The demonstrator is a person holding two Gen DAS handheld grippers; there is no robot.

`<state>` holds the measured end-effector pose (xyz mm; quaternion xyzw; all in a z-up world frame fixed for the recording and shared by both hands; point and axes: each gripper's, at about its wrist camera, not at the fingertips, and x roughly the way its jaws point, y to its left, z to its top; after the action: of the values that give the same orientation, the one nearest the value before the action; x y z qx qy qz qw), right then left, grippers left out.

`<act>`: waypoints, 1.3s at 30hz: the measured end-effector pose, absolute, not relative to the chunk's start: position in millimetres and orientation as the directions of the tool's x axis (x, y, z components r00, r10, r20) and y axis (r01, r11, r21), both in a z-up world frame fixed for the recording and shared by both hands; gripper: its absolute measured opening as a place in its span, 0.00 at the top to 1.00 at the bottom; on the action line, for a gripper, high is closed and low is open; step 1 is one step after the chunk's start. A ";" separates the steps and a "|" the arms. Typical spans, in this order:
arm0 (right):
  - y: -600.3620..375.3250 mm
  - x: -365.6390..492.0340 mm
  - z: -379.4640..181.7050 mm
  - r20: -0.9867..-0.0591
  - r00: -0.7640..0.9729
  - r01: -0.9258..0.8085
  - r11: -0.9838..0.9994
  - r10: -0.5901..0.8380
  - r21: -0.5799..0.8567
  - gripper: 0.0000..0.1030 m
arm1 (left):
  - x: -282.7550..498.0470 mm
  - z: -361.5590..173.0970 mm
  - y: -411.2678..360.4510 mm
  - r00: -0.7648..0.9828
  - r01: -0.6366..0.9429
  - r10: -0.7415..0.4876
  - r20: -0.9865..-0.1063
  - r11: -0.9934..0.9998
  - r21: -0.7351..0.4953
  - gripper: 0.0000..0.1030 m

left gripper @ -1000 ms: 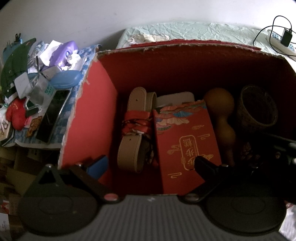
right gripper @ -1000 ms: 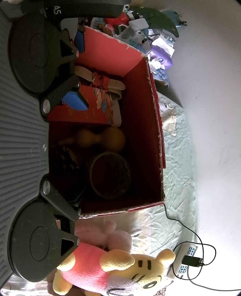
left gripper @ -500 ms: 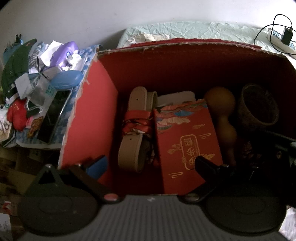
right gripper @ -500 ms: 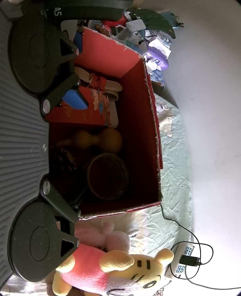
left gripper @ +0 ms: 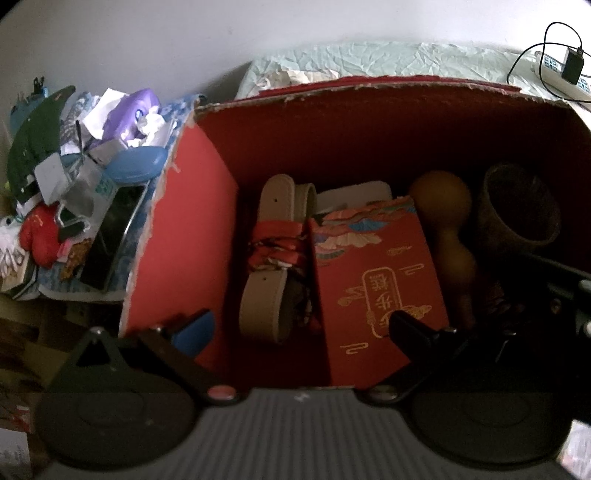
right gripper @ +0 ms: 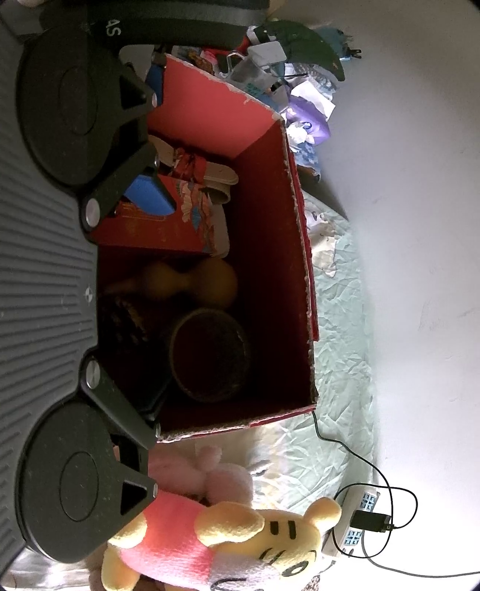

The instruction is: Organize objects

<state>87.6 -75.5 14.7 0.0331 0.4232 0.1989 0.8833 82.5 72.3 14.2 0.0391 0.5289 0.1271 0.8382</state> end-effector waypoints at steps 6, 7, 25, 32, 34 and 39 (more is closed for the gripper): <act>-75.1 87.3 14.6 -0.735 0.564 -0.324 0.919 0.378 0.225 0.08 | 83.0 14.4 72.3 0.407 -0.173 0.255 -0.877 0.964 0.201 0.02; -75.3 87.4 14.7 -0.734 0.564 -0.324 0.919 0.378 0.225 0.08 | 83.1 14.5 72.2 0.407 -0.172 0.255 -0.877 0.964 0.200 0.02; -80.3 100.5 24.8 -0.696 0.614 -0.236 0.928 0.372 0.288 0.14 | 92.3 57.9 80.6 0.547 -0.219 0.296 -0.783 0.954 0.207 0.02; -84.7 98.1 23.9 -0.678 0.632 -0.234 0.926 0.376 0.296 0.14 | 90.1 68.5 80.4 0.599 -0.217 0.264 -0.756 0.962 0.163 0.02; -86.0 97.4 24.2 -0.673 0.636 -0.232 0.926 0.377 0.299 0.15 | 88.8 69.6 78.5 0.605 -0.215 0.265 -0.751 0.962 0.166 0.02; -86.7 95.9 23.5 -0.674 0.638 -0.227 0.927 0.373 0.299 0.15 | 88.0 67.7 79.9 0.596 -0.207 0.244 -0.766 0.967 0.147 0.02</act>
<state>95.9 -86.7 23.5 0.0935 0.3917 0.1666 0.9000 88.0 79.9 67.7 0.0212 0.4317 0.1261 0.8929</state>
